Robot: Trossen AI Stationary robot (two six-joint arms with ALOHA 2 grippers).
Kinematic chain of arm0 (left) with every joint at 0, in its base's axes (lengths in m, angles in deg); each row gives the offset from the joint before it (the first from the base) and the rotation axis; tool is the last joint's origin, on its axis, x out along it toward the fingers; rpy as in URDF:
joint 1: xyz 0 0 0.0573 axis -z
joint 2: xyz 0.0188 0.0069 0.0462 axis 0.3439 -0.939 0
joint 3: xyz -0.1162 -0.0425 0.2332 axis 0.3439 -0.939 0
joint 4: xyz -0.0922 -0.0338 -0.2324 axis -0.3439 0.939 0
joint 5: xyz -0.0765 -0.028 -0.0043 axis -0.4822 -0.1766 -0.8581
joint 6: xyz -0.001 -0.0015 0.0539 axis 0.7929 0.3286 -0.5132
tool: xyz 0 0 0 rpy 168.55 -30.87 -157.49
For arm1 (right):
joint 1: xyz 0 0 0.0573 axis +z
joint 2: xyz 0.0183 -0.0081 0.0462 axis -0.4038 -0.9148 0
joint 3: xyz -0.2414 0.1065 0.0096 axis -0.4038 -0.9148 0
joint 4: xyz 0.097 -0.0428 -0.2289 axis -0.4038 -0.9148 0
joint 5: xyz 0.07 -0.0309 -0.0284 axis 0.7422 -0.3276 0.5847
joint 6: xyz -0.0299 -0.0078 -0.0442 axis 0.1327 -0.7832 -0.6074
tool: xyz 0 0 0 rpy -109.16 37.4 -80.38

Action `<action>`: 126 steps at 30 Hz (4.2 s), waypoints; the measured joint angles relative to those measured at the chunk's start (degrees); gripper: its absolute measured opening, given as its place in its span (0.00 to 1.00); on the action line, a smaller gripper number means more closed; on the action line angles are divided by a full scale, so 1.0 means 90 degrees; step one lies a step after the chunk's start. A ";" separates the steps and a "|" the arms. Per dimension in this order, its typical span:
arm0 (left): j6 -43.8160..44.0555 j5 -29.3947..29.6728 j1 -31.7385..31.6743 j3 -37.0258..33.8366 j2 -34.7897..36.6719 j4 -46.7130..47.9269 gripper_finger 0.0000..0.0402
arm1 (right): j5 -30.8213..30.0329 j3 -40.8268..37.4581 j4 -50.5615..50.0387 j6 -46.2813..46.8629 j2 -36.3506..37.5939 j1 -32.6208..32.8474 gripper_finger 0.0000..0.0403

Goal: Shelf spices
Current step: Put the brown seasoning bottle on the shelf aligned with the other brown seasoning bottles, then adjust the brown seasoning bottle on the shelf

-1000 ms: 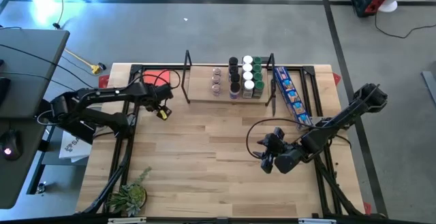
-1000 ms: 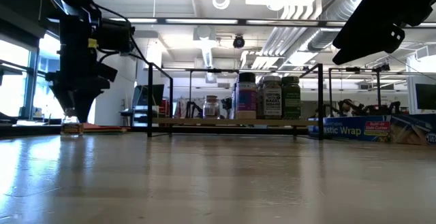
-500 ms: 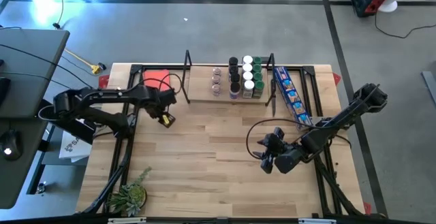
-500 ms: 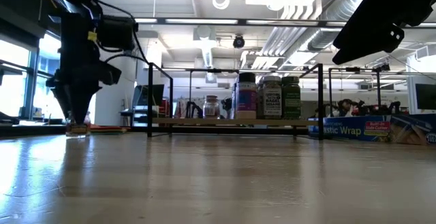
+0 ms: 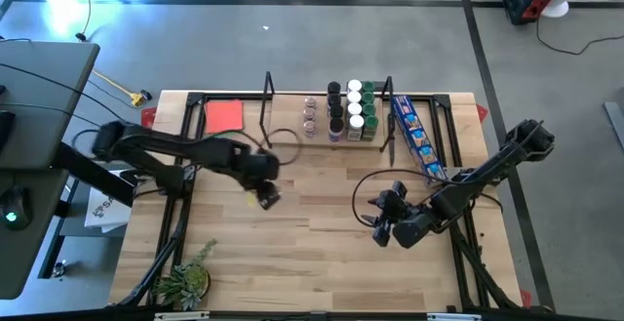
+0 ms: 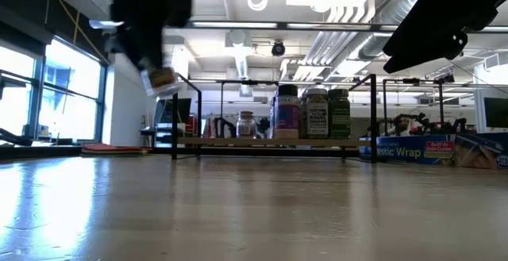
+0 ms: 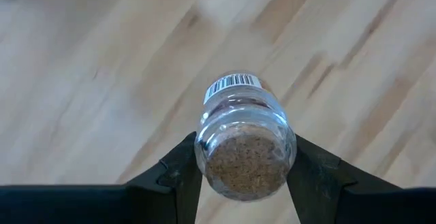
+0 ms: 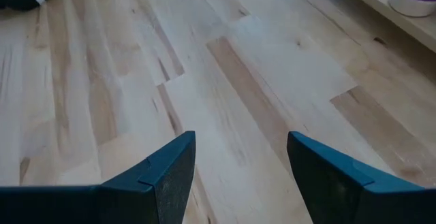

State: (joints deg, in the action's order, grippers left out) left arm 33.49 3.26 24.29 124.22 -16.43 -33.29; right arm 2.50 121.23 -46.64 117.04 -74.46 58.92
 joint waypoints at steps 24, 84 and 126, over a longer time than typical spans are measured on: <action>-0.3222 0.0699 -0.2318 0.4806 -0.4451 0.1410 0.44 | 0.0218 0.0000 0.0032 0.0017 0.0000 -0.0057 0.56; -0.3090 0.0450 -0.2755 0.4798 -0.4691 0.0727 0.56 | 0.0218 0.0002 0.0044 0.0001 0.0002 -0.0050 0.56; -0.2806 0.1570 -0.3950 0.4823 -0.4427 0.0745 0.22 | -0.0023 0.0002 0.0042 0.0052 0.0000 0.0214 0.56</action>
State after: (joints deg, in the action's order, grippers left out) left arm 8.24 17.39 -11.27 167.63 -56.27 -26.58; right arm 2.29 121.25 -46.26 117.51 -74.46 60.84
